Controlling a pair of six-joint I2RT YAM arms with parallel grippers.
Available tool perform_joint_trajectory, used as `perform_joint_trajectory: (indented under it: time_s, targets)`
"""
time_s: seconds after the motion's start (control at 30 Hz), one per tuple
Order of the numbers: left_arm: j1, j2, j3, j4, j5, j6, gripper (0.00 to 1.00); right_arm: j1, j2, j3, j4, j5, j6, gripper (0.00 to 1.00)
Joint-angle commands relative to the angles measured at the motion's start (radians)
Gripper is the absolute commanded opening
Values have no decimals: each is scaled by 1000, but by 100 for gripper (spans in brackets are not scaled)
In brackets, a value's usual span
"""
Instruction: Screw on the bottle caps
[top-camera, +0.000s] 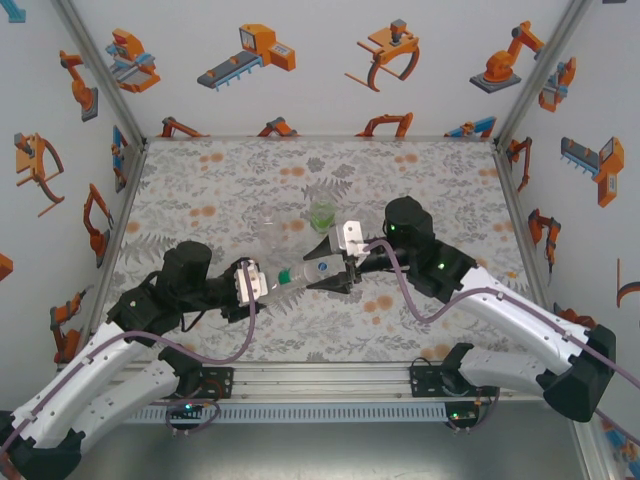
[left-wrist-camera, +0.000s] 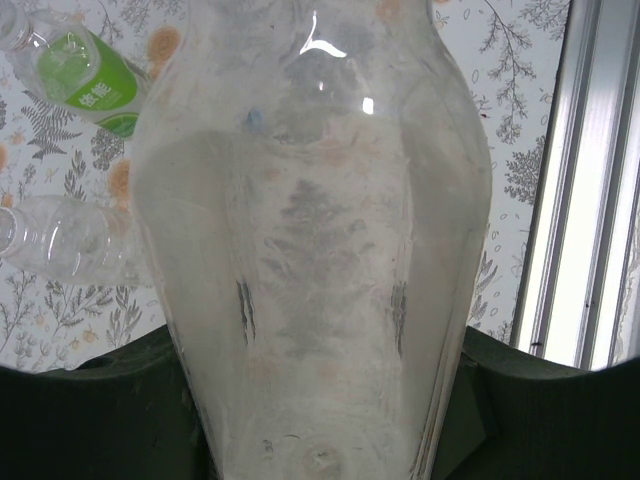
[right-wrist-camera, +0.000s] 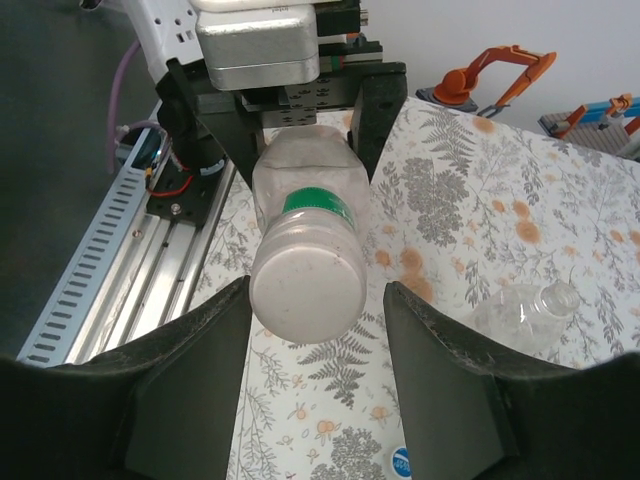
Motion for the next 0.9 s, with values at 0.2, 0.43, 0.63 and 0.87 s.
perform_joint_trajectory:
  time_s: [0.2, 0.43, 0.63, 0.87]
  targets:
    - [-5, -4, 4, -20, 11, 27, 0, 15, -30, -11, 73, 3, 36, 55]
    - [-5, -5, 3, -22, 11, 30, 0, 18, -30, -14, 73, 4, 42, 50]
    - [-5, -8, 3, -23, 10, 31, 0, 19, -19, -15, 81, 9, 76, 35]
    - [-5, -21, 1, -25, -3, 34, 0, 25, -14, -103, 301, 53, 381, 31]
